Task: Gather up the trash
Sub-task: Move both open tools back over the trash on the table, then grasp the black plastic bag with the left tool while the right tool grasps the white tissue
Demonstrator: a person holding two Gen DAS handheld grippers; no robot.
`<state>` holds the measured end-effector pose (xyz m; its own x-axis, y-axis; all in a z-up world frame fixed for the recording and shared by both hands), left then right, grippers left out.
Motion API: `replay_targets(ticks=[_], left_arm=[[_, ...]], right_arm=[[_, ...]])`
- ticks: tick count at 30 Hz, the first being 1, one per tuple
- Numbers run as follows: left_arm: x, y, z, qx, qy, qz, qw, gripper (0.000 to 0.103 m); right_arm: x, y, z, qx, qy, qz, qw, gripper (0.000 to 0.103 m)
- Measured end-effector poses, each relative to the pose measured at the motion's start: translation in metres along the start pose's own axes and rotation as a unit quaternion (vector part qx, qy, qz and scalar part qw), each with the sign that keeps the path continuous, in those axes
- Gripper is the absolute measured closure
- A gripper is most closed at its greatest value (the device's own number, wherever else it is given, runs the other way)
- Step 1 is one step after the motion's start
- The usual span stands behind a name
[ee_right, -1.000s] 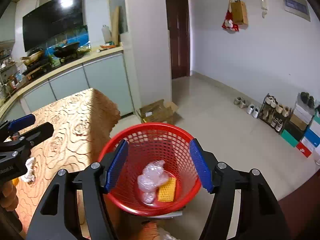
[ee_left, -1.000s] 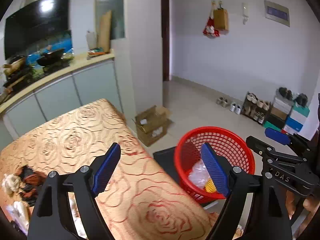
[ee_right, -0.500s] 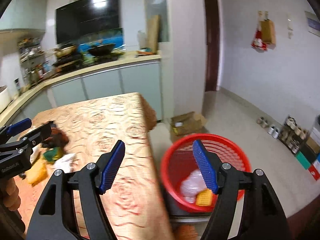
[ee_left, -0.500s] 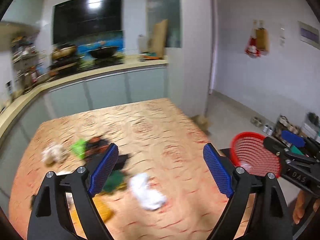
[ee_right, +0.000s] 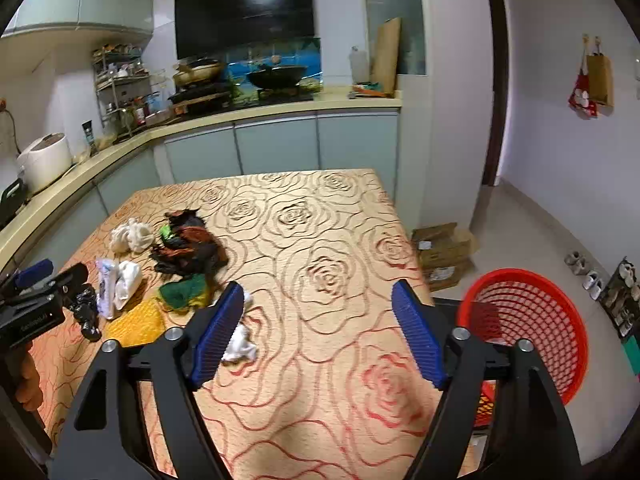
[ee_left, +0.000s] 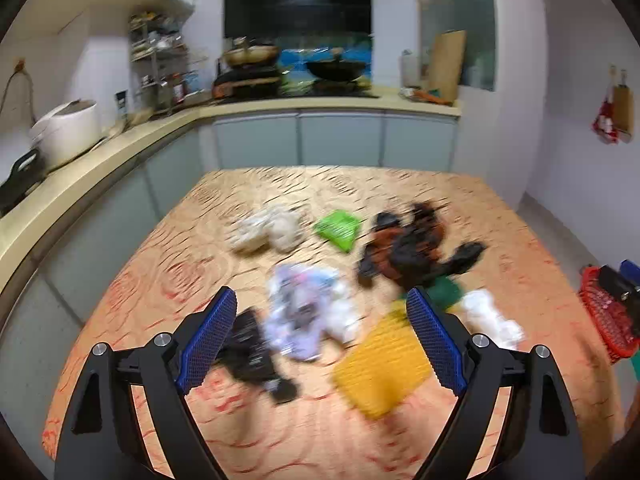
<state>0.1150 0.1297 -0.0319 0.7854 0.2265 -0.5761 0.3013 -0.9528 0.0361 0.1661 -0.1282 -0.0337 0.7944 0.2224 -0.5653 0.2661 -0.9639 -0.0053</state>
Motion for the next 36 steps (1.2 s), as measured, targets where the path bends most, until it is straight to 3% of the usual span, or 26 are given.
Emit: replay_targets(ticks=[11, 22, 27, 36], left_arm=[[0.023, -0.054, 0.029, -0.028, -0.048, -0.050, 0.9972, 0.019], [0.054, -0.066, 0.036, -0.061, -0.106, -0.032, 0.9919, 0.020], [0.064, -0.066, 0.038, -0.067, -0.130, -0.017, 0.9891, 0.051], [0.064, -0.068, 0.038, -0.073, -0.125, -0.011, 0.9893, 0.062]], right_arm=[[0.040, -0.053, 0.007, -0.039, -0.048, -0.048, 0.997, 0.028], [0.078, -0.070, 0.015, -0.056, -0.100, -0.061, 0.992, 0.028], [0.089, -0.071, 0.018, -0.055, -0.117, -0.066, 0.989, 0.028], [0.103, -0.075, 0.025, -0.059, -0.144, -0.087, 0.984, 0.060]])
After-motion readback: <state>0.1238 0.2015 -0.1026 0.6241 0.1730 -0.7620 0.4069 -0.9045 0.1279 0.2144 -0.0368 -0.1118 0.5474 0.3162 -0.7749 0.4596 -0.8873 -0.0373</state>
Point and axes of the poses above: each gripper's, at about its wrist camera, not at the fingertips, and x roughly the way its jaws point, y to its right, z to its underside, the point moved 2 cm from there along x, roughly the way its jaws point, and after that the axes turned 4 degrees about -x, right-handed, at the moved point
